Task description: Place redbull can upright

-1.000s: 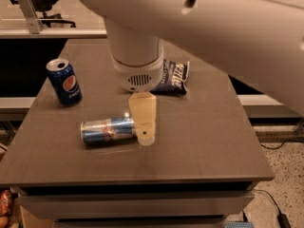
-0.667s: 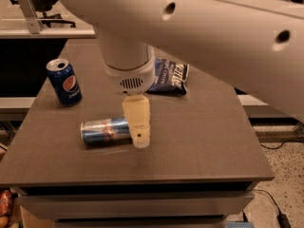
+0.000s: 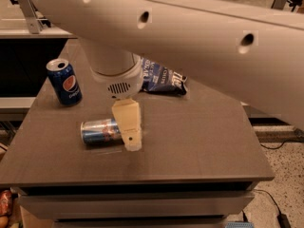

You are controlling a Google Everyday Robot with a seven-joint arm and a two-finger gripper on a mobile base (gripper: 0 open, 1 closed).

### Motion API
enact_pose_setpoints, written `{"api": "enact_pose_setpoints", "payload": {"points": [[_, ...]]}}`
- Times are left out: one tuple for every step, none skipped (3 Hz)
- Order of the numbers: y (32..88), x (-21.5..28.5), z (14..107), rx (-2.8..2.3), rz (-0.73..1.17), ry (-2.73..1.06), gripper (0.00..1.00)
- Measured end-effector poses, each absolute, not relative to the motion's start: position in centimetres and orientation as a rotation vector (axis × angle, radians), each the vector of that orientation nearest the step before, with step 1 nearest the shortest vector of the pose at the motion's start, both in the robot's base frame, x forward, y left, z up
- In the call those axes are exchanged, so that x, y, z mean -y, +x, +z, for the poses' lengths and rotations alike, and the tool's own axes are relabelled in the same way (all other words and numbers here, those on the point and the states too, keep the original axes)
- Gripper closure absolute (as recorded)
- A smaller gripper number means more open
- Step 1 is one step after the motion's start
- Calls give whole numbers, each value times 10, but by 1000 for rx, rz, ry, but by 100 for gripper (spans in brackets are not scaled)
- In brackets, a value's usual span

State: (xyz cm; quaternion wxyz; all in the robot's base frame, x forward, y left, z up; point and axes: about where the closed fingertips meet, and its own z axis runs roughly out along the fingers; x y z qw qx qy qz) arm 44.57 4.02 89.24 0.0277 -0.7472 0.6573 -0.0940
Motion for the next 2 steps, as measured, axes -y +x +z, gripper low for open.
{"api": "enact_pose_setpoints", "payload": {"points": [[444,-47,889,-2026,-298,-2324,0],[442,-53,886,-2025,-301,-2338,0]]}}
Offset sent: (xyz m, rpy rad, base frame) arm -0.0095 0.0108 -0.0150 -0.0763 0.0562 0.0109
